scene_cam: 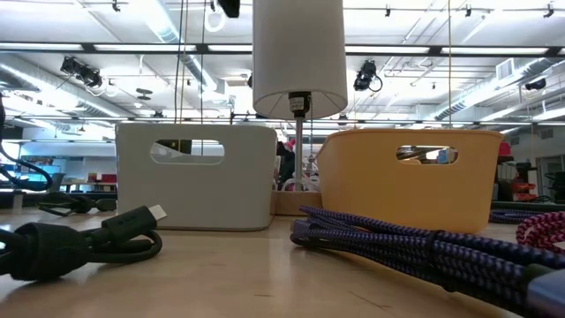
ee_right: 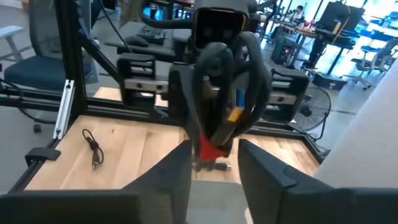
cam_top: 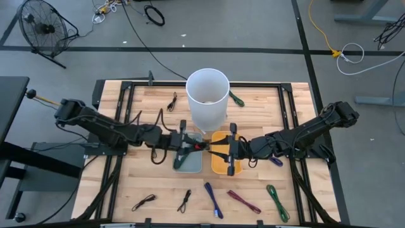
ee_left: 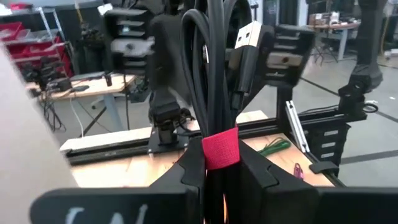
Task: Pick & Place USB Port
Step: Put the black charger cable into the yellow bin
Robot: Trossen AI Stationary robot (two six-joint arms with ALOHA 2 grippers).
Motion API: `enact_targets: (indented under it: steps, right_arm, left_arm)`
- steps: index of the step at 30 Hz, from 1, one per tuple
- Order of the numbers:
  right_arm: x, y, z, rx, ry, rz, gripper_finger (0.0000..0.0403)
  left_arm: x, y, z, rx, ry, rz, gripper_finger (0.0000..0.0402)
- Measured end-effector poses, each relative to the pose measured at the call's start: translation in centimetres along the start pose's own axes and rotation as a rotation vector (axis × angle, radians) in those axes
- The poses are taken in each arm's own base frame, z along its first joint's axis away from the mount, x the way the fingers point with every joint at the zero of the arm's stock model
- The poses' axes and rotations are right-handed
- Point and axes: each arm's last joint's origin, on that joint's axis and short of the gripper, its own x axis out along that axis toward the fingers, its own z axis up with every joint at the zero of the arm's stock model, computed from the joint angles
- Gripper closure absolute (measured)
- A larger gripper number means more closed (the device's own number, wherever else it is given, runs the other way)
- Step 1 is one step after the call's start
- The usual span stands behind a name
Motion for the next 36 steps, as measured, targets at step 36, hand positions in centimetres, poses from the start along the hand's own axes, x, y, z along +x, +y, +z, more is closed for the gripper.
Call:
enact_targets:
  steps: [36]
  right_arm:
    - [-3.2,1.0,-1.6,0.069,0.208,-0.194,0.0359]
  left_arm:
    - [1.4,0.4,-0.9,0.057,0.053,0.069,0.0213]
